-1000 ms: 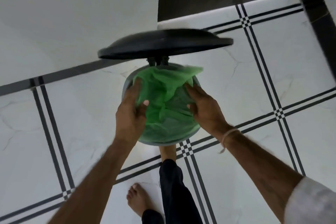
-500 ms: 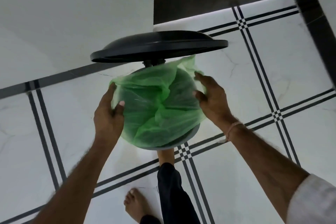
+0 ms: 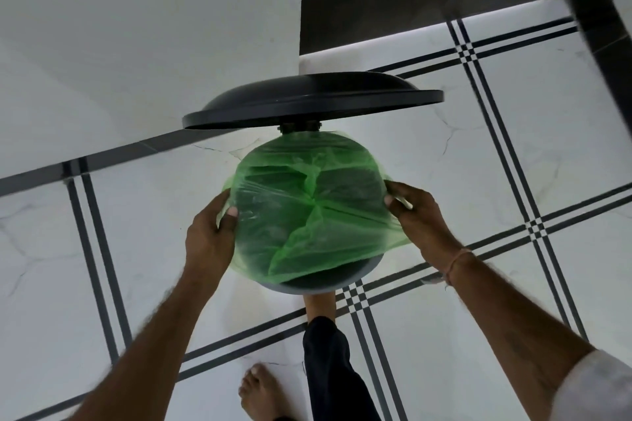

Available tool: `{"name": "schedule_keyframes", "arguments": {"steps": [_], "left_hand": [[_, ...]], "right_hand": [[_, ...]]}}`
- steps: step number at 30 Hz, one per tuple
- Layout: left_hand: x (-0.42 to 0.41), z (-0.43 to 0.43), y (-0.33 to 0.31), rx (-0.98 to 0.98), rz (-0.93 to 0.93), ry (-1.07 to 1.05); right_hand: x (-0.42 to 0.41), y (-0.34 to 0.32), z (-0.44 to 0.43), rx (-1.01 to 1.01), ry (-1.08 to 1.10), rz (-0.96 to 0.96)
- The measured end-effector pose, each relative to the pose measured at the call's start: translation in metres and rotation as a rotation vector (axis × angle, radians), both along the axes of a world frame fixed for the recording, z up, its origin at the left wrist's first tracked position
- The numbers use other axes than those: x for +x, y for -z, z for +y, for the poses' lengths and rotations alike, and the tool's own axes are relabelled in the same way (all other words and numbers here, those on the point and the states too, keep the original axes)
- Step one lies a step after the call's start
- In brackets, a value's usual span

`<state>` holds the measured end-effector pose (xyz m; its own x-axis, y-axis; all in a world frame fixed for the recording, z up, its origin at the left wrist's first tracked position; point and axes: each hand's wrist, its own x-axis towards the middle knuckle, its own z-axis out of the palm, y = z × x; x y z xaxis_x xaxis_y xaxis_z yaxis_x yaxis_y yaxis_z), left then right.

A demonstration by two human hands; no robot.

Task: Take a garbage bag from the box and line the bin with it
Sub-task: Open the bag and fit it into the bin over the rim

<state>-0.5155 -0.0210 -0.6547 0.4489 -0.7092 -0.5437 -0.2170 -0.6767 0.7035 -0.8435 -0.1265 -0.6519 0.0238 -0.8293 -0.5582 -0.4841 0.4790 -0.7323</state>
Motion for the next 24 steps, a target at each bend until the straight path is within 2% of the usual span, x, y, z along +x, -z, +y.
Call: {"name": "schedule_keyframes", "arguments": {"steps": [6,11,13,17,19,22,24], "left_hand": [[-0.020,0.028,0.001,-0.106,0.175,-0.129],[-0.053,0.050,-0.001,-0.043,0.251,-0.507],[-0.058,0.061,0.005,-0.007,0.358,-0.627],[-0.064,0.078,0.012,-0.061,0.623,-0.776],[-0.066,0.083,0.014,-0.046,0.696,-0.785],[-0.061,0.084,0.016,0.016,0.803,-0.832],[-0.057,0.080,0.019,0.063,0.835,-0.926]], "right_hand": [[-0.007,0.006,0.024,-0.015,0.053,-0.098],[0.000,0.012,0.066,-0.005,0.380,-0.251],[0.001,0.019,0.082,0.026,0.488,-0.253],[-0.001,0.022,0.095,0.124,0.528,-0.241],[-0.005,0.019,0.094,0.226,0.546,-0.260],[-0.012,0.017,0.083,0.526,0.666,-0.465],[-0.015,0.020,0.074,0.643,0.793,-0.560]]}}
